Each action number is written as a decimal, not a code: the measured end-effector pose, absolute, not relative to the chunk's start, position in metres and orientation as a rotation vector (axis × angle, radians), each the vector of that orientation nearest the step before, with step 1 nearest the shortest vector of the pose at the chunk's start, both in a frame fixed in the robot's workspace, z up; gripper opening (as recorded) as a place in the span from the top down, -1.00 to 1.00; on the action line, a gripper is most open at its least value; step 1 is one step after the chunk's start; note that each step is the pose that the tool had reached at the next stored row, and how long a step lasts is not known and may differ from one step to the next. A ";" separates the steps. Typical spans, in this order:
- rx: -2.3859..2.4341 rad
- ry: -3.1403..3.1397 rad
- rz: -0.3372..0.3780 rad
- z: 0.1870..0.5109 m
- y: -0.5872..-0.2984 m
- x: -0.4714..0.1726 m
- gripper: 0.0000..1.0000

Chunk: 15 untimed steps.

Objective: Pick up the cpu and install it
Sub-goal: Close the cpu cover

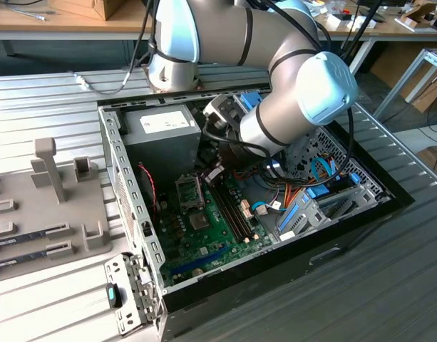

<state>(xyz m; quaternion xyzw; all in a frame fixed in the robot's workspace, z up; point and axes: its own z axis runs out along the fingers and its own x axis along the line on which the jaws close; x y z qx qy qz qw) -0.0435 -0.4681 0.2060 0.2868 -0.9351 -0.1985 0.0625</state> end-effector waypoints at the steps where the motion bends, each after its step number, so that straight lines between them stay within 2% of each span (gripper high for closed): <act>1: 0.869 -2.825 -0.603 0.206 -0.468 -0.044 0.79; 15: 0.898 -2.813 -0.625 0.216 -0.471 -0.044 0.79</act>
